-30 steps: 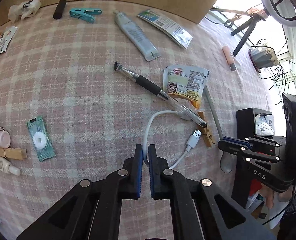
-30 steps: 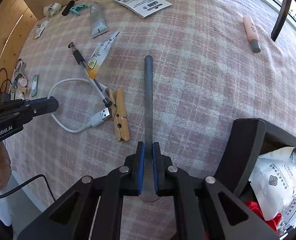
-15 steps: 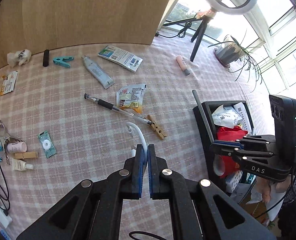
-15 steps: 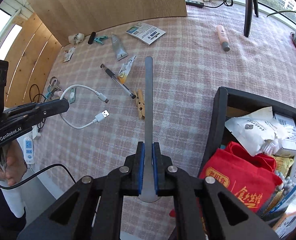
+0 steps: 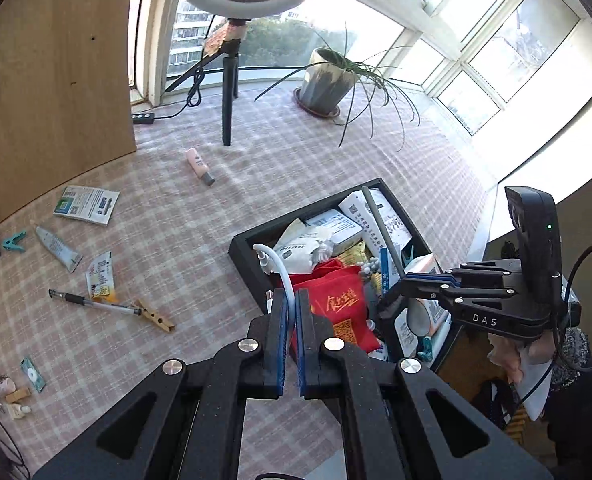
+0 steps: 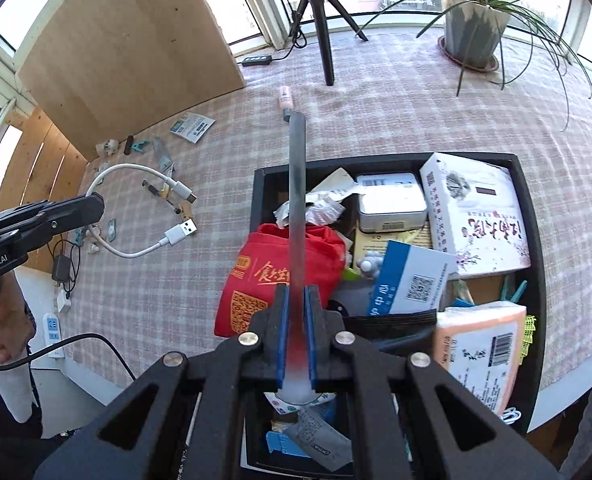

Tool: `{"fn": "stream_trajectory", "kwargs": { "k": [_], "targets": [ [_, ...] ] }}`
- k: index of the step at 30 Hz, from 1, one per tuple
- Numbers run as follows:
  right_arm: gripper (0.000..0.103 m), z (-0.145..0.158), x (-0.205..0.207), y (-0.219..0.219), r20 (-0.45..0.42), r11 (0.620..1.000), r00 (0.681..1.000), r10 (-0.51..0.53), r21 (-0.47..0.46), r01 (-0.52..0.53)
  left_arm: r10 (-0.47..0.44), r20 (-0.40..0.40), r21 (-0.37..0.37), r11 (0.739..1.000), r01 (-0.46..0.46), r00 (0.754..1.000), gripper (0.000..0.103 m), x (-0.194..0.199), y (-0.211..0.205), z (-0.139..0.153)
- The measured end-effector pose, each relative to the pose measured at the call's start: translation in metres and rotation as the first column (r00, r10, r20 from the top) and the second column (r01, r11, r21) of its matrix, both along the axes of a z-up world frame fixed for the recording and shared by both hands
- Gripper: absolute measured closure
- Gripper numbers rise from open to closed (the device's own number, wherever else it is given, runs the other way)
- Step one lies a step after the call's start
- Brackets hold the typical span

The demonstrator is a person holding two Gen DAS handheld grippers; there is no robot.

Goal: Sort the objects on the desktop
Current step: 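Carry the cable and spoon into the black tray and open both tools, then grasp the white cream tube with the left tool while the right tool grasps the wooden clothespin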

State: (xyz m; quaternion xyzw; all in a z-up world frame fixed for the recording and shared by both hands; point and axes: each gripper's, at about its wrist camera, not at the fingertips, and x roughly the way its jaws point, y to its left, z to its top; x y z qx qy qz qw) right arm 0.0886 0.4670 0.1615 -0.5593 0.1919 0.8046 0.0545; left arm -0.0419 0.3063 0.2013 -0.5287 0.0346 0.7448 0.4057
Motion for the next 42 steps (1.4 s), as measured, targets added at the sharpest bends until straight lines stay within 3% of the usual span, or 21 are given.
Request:
{"fn": "stream_trajectory", "kwargs": {
  "k": [5,12,13,15,17,19,28,33,39,42],
  "targets": [
    [0.095,0.0,0.025,0.036,0.019,0.996,0.996,-0.09,0.02,0.09,-0.107,-0.011,0.042,0.993,0.107,0.994,0.1,0.012,0.061,0.012],
    [0.095,-0.008,0.042,0.057,0.032,0.987,0.987,-0.158,0.022,0.158,-0.209,0.021,0.048,0.977,0.208,0.978,0.099,0.024,0.118,0.004],
    [0.095,-0.009,0.042,0.058,0.034,0.988,0.988,-0.152,0.017,0.152,-0.219,0.02,0.028,0.975,0.219,0.975,0.096,0.025,0.123,0.001],
    [0.09,-0.012,0.042,0.06,0.054,0.988,0.986,-0.157,0.013,0.156,-0.19,0.032,-0.025,0.981,0.191,0.981,0.062,0.021,0.127,-0.006],
    [0.071,-0.013,0.044,0.063,0.064,0.981,0.979,-0.192,0.031,0.19,-0.173,0.024,-0.024,0.984,0.174,0.985,0.059,0.017,0.122,-0.009],
    [0.064,-0.011,0.046,0.065,0.049,0.978,0.977,-0.206,0.025,0.205,-0.162,0.022,-0.029,0.986,0.163,0.987,0.059,0.015,0.116,-0.01],
    [0.064,-0.004,0.034,0.059,0.02,0.979,0.979,-0.202,0.008,0.202,-0.059,0.014,-0.056,0.997,0.06,0.998,0.057,-0.002,0.068,-0.018],
    [0.064,0.0,0.02,0.046,-0.01,0.985,0.985,-0.17,-0.02,0.17,0.035,0.006,-0.086,0.996,-0.035,0.999,0.057,-0.011,0.018,-0.031],
    [0.063,0.005,-0.003,0.016,-0.043,0.997,0.996,-0.074,0.018,0.075,0.202,-0.015,-0.141,0.969,-0.202,0.979,0.057,-0.024,-0.067,-0.048],
    [0.053,0.004,-0.017,-0.002,-0.052,1.0,0.998,-0.02,0.017,0.021,0.298,-0.005,-0.161,0.942,-0.295,0.955,0.057,-0.03,-0.116,-0.058]
  ]
}}
